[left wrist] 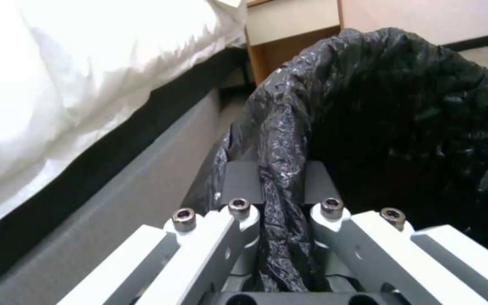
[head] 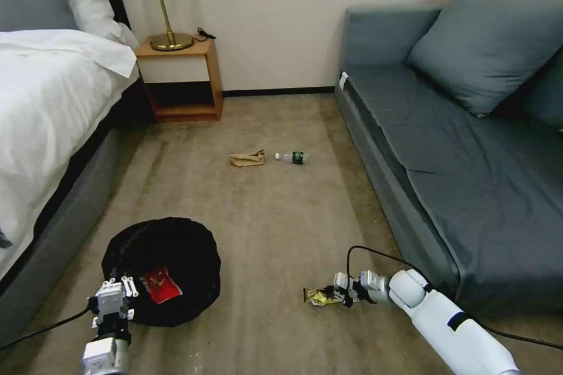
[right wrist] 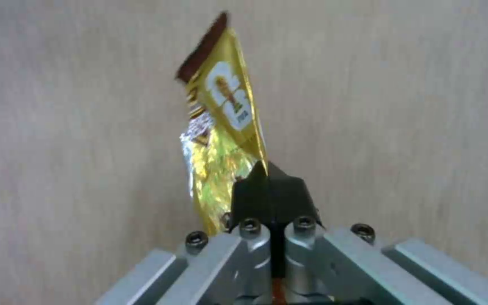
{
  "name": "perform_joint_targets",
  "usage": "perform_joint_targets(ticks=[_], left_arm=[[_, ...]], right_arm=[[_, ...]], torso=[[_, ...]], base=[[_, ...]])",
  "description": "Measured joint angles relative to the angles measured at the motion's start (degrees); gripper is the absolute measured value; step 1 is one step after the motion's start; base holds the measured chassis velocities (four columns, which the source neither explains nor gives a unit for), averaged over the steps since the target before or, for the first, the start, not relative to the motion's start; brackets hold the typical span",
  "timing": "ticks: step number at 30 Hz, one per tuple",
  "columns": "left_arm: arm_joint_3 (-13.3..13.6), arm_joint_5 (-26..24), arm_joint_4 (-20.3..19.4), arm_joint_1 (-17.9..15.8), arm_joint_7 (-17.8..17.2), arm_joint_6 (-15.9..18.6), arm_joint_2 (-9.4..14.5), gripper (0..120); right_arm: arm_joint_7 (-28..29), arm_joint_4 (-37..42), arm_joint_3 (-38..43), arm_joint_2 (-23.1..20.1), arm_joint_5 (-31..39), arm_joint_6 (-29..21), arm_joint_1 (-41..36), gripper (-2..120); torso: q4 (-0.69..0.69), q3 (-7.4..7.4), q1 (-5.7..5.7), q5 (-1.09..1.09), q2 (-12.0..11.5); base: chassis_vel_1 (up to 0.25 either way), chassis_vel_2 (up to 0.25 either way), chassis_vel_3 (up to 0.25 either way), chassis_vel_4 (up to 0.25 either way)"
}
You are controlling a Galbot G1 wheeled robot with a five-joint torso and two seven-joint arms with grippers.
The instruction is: Pick up the trash bin, then pick up the garbage on the floor and place it into the trash bin.
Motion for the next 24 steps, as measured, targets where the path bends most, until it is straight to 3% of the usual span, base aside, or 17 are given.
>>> perform_joint_targets(ticks=[3, 5, 6, 8, 11, 13, 15, 17, 20, 24], left_arm=[[0.0, 0.0, 0.2, -0.1, 0.0, 0.0, 0.0, 7], [0.0, -0.1, 0.3, -0.5, 0.0, 0.0, 0.0, 7], [0.0, -0.1, 0.3, -0.5, 0.0, 0.0, 0.0, 7], [0.3, -0.1, 0.3, -1.3, 0.2, 0.3, -0.2, 7], [0.4, -0.1, 0.3, -1.4, 0.7, -0.2, -0.5, 7], [0.4, -0.2, 0.7, -1.4, 2.1, -2.7, -0.6, 7], [0.4, -0.3, 0.8, -1.4, 2.3, -3.1, -0.6, 7], [0.4, -0.7, 1.2, -1.4, 2.6, -3.5, -0.6, 7], [0.4, -0.9, 1.4, -1.7, 2.6, -3.5, -0.6, 7], [0.6, -1.0, 1.5, -2.0, 2.6, -3.5, -0.8, 7]], right_arm=[[-0.3, 3.3, -0.4, 0.4, 5.5, 0.0, 0.7, 0], [3.1, 8.2, -3.1, 1.2, 13.9, 0.1, 1.5, 0], [3.1, 8.2, -3.1, 1.2, 13.9, 0.1, 1.5, 0], [13.5, 18.5, -10.5, 2.8, 27.0, -2.3, 2.5, 0], [17.4, 21.3, -12.9, 3.7, 29.9, -3.0, 3.0, 0], [26.9, 25.8, -17.7, 5.6, 33.8, -3.1, 3.3, 0], [29.3, 26.9, -19.0, 6.1, 34.7, -3.0, 3.3, 0], [38.8, 30.6, -24.3, 8.9, 38.5, -2.5, 3.6, 0], [43.8, 31.0, -27.4, 12.1, 39.9, -2.0, 4.5, 0], [45.4, 27.7, -29.2, 15.8, 39.0, -0.6, 5.7, 0]], torso=[[0.00, 0.00, 0.00, -0.01, 0.0], [0.01, 0.00, 0.00, -0.01, 0.0], [0.01, 0.00, 0.00, -0.01, 0.0], [0.02, 0.00, 0.00, -0.01, 0.0], [0.02, 0.00, 0.00, -0.02, 0.0], [0.02, 0.00, 0.00, -0.02, 0.0], [0.01, 0.00, 0.00, -0.02, 0.0], [0.02, 0.00, 0.00, -0.02, 0.0], [0.02, 0.00, 0.00, -0.02, 0.0], [0.02, 0.00, 0.00, -0.01, 0.0]], base=[[0.000, 0.000, 0.000, 0.000], [0.000, 0.000, 0.000, 0.000], [0.000, 0.000, 0.000, 0.000], [0.000, 0.000, 0.000, 0.000], [0.000, 0.000, 0.000, 0.000], [0.000, 0.000, 0.000, 0.000], [0.000, 0.000, 0.000, 0.000], [0.000, 0.000, 0.000, 0.000], [0.000, 0.000, 0.000, 0.000], [0.000, 0.000, 0.000, 0.000]])
